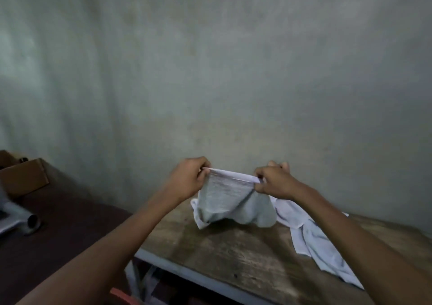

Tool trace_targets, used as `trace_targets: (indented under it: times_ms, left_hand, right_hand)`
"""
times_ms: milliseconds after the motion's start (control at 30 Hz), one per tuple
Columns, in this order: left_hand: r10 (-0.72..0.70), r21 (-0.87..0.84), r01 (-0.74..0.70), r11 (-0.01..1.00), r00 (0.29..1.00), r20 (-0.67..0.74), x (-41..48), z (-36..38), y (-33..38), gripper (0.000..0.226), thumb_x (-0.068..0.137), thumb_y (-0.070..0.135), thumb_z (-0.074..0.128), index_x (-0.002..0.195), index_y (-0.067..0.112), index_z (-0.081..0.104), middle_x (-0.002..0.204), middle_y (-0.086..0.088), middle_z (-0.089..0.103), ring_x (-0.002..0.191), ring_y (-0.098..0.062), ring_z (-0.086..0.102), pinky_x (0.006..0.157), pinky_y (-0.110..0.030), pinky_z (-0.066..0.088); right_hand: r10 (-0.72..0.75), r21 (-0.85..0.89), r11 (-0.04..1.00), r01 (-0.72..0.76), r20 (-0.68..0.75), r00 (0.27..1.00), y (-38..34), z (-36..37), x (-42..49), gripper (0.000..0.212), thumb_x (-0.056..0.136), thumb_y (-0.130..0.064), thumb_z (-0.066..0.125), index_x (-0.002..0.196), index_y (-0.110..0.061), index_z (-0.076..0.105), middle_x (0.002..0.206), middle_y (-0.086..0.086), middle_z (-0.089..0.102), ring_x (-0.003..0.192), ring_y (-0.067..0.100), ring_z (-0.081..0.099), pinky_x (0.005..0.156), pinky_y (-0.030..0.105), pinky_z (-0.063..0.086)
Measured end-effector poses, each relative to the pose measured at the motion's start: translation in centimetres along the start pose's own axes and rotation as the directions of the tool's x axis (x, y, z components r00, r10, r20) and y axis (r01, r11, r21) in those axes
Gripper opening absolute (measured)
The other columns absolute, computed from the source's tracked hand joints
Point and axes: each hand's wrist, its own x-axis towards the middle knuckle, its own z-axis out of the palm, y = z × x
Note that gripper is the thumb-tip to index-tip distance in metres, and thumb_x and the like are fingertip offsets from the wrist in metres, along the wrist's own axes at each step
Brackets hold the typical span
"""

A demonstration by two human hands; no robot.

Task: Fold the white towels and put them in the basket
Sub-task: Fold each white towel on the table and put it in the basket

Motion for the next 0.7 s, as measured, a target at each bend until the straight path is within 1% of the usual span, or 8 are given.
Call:
trace_targets:
  times_ms: [67, 133, 233, 333, 433, 567, 633, 700]
  left_hand:
    - [0.045, -0.012, -0.046, 0.999, 0.998, -0.047, 1.0, -1.8, 1.0, 0.01, 0.087, 0.011, 0.057, 0.088, 0.011, 0.067, 0.084, -0.003, 0.071, 0.077, -0.018, 0.064, 0.068, -0.027, 0.046]
    - [0.071, -0.066, -0.078, 0.995, 0.992, -0.108, 2.1, -3.4, 1.5, 0.011, 0.086, 0.005, 0.057, 0.08, 0.012, 0.063, 0.07, -0.003, 0.068, 0.062, -0.009, 0.064, 0.061, -0.021, 0.045]
    - [0.0, -0.206, -0.038, 0.978, 0.983, -0.181, 4.0, -6.0, 2.0, 0.027, 0.088, -0.001, 0.054, 0.07, 0.02, 0.055, 0.055, 0.003, 0.061, 0.049, -0.004, 0.064, 0.048, -0.013, 0.047]
    - [-0.088, -0.366, 0.004, 0.931, 0.973, -0.215, 5.9, -8.5, 2.8, 0.029, 0.09, -0.003, 0.051, 0.07, 0.017, 0.054, 0.063, -0.005, 0.062, 0.049, -0.004, 0.065, 0.046, -0.02, 0.052]
    - [-0.151, -0.462, 0.014, 0.887, 0.953, -0.261, 7.6, -11.0, 3.3, 0.025, 0.09, -0.003, 0.053, 0.071, 0.013, 0.056, 0.072, -0.015, 0.063, 0.048, -0.002, 0.064, 0.055, -0.026, 0.056]
    - [-0.134, -0.462, -0.024, 0.887, 0.943, -0.306, 9.7, -13.8, 4.4, 0.023, 0.089, 0.0, 0.057, 0.071, 0.014, 0.058, 0.075, -0.018, 0.066, 0.048, -0.004, 0.064, 0.053, -0.024, 0.056]
    - [-0.099, -0.402, -0.031, 0.915, 0.95, -0.296, 10.7, -15.1, 5.2, 0.018, 0.09, 0.004, 0.057, 0.074, 0.012, 0.06, 0.067, -0.014, 0.065, 0.045, -0.004, 0.062, 0.044, -0.02, 0.052]
    - [-0.048, -0.32, -0.019, 0.947, 0.979, -0.199, 11.5, -16.4, 6.2, 0.012, 0.091, 0.007, 0.056, 0.08, 0.009, 0.062, 0.063, -0.013, 0.065, 0.043, -0.005, 0.059, 0.04, -0.019, 0.045]
  right_hand:
    - [0.013, -0.027, 1.0, -0.014, -0.025, 1.0, 0.1, -2.3, -0.2, 0.004, 0.079, -0.031, 0.055, 0.083, -0.03, 0.054, 0.075, -0.004, 0.05, 0.089, 0.013, 0.036, 0.064, 0.034, 0.01]
    - [0.027, -0.086, 0.996, -0.03, -0.041, 0.999, 0.3, -4.7, -0.5, 0.009, 0.081, -0.031, 0.054, 0.089, -0.032, 0.056, 0.076, -0.006, 0.044, 0.092, 0.016, 0.04, 0.068, 0.032, 0.012]
    - [0.055, -0.14, 0.988, -0.063, -0.062, 0.997, 1.3, -8.5, -1.3, 0.011, 0.086, -0.037, 0.053, 0.095, -0.032, 0.058, 0.076, -0.01, 0.046, 0.101, 0.016, 0.05, 0.074, 0.034, 0.018]
    - [0.11, -0.068, 0.991, -0.117, -0.097, 0.989, 3.0, -12.6, -2.1, 0.024, 0.086, -0.047, 0.056, 0.089, -0.024, 0.06, 0.085, -0.007, 0.058, 0.094, 0.011, 0.052, 0.074, 0.034, 0.021]
    - [0.143, -0.01, 0.989, -0.148, -0.184, 0.972, 4.5, -17.2, -2.9, 0.029, 0.085, -0.048, 0.059, 0.083, -0.02, 0.061, 0.083, -0.005, 0.061, 0.09, 0.012, 0.055, 0.077, 0.035, 0.028]
    - [0.156, 0.055, 0.988, -0.146, -0.317, 0.935, 5.7, -22.9, -4.2, 0.016, 0.085, -0.039, 0.063, 0.072, -0.032, 0.059, 0.072, -0.012, 0.057, 0.079, 0.014, 0.055, 0.082, 0.04, 0.039]
    - [0.132, 0.123, 0.987, -0.098, -0.305, 0.943, 5.7, -25.3, -4.9, 0.01, 0.086, -0.029, 0.065, 0.077, -0.029, 0.062, 0.07, -0.007, 0.059, 0.065, 0.013, 0.054, 0.071, 0.035, 0.044]
    - [0.128, 0.125, 0.987, -0.097, -0.27, 0.954, 5.4, -27.5, -5.7, 0.008, 0.087, -0.023, 0.066, 0.083, -0.016, 0.065, 0.073, 0.005, 0.062, 0.058, 0.015, 0.052, 0.058, 0.029, 0.041]
